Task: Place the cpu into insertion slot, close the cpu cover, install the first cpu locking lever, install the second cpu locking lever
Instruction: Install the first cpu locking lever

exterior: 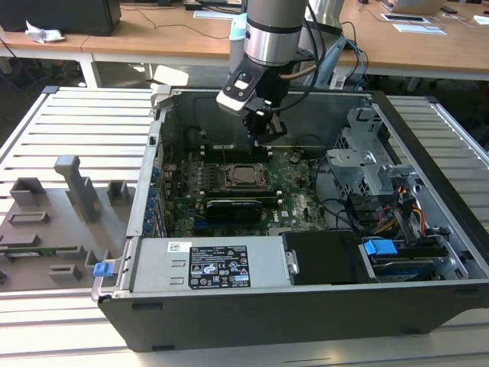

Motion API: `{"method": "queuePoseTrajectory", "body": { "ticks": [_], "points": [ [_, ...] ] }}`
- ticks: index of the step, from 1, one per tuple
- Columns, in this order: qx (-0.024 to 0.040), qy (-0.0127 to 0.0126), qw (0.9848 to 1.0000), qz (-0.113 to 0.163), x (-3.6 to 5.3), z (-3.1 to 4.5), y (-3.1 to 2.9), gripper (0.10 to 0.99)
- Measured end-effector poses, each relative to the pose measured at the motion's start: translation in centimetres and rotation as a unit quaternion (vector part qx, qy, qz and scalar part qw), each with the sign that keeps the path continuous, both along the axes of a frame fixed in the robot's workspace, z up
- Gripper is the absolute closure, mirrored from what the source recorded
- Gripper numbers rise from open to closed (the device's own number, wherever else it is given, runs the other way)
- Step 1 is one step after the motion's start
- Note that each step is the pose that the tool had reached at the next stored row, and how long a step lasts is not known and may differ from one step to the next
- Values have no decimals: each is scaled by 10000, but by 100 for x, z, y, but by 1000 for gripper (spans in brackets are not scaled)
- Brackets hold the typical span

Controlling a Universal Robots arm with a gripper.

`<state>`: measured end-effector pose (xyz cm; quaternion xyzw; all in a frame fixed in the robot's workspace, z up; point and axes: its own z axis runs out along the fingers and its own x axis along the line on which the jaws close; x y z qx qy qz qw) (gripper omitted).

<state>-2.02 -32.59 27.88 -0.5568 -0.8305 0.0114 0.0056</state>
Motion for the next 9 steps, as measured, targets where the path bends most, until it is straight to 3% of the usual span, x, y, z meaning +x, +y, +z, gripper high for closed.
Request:
{"method": "queuePoseTrajectory", "body": {
  "ticks": [4, 9],
  "points": [
    [0, 0, 9994, 334, 0, 0, 0, 976],
    [0, 0, 9960, 893, 0, 0, 0, 976]
  ]
}}
